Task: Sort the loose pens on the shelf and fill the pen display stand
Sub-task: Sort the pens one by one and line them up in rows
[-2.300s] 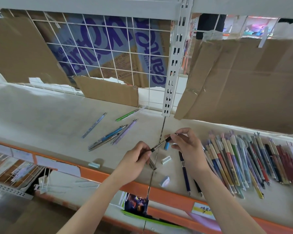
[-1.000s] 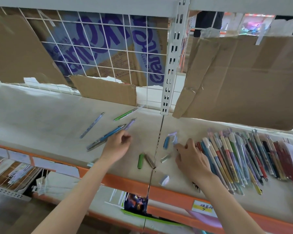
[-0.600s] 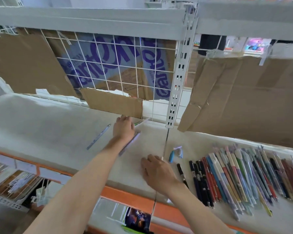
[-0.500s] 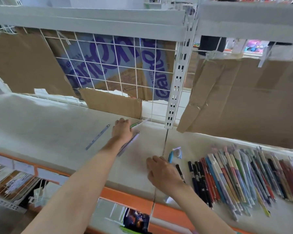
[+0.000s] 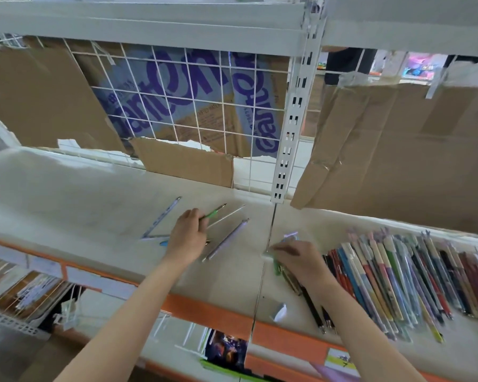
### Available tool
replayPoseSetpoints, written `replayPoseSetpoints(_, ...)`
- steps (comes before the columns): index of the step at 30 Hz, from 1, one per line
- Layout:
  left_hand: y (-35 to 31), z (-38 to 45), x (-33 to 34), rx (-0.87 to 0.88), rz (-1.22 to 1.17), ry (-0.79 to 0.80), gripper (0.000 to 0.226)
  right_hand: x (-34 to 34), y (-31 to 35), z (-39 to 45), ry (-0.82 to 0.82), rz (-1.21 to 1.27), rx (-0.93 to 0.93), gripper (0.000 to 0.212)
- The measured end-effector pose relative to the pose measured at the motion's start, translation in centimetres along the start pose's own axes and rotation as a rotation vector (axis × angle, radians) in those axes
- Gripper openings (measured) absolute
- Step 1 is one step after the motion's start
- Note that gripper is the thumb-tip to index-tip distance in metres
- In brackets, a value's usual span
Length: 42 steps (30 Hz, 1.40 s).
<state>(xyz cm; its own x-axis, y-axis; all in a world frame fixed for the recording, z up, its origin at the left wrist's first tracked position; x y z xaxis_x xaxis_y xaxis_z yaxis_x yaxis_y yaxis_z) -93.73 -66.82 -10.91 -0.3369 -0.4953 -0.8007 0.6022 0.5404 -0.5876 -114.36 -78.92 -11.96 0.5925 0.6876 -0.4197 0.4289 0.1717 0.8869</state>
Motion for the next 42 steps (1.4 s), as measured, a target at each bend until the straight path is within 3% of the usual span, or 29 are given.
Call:
replayPoseSetpoints(3, -2.5, -3.7, 0.1, 0.103, -0.203, 0.079, 0.018, -1.0, -0.1, -0.1, -0.098, 0.660, 0.033, 0.009)
replayPoseSetpoints(5, -3.5, -5.6, 0.8, 0.141, -0.262, 0.159, 0.022, -1.3, 0.1, -0.3, -0.118, 0.812, -0.020, 0.010)
replayPoseSetpoints(12, -3.9, -7.0, 1.4, 0.155, -0.307, 0.177, 0.015, -1.8, 1.0, -0.8, -0.102, 0.559, -0.200, 0.018)
replayPoseSetpoints(21, -3.8, -7.1, 1.1, 0.202, -0.259, 0.172, 0.017, -2.1, 1.5, -0.8, -0.080, 0.314, -0.270, 0.019)
replayPoseSetpoints(25, -4.0, -7.2, 1.5, 0.207, -0.294, 0.183, 0.020, -1.1, 1.9, -1.0, 0.041, 0.240, -0.272, 0.017)
replayPoseSetpoints(32, -5.3, -7.4, 2.0, 0.185, -0.334, 0.234, 0.028, -0.2, 2.2, -1.1, 0.027, 0.460, -0.246, 0.014)
replayPoseSetpoints(36, -6.6, -7.4, 2.3, 0.032, -0.513, 0.320, 0.038, 0.5, 2.4, -1.4, -0.018, 0.511, -0.266, 0.012)
replayPoseSetpoints(40, -7.6, -8.3, 3.9, -0.267, -0.917, 0.536, 0.033, -0.1, 2.7, -1.5, -0.029, 0.540, -0.265, 0.010)
replayPoseSetpoints(42, -8.2, -8.4, 4.5, -0.297, -1.025, 0.599, 0.031, -0.8, 2.9, -1.5, -0.045, 0.513, -0.291, 0.011)
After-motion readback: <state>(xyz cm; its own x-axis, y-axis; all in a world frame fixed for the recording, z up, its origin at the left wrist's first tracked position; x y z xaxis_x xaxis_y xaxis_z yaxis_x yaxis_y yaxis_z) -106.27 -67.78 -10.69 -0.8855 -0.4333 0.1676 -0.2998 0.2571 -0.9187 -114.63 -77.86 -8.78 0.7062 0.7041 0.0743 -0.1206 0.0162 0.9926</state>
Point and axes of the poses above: each hand's wrist, its own z-axis towards the middle knuckle, its own x-axis out of the palm, y = z × x, the point moved 5 cm from there along z, towards the middle knuckle, and after that the axes turned 1 degree about y, right-handed, at the moved point
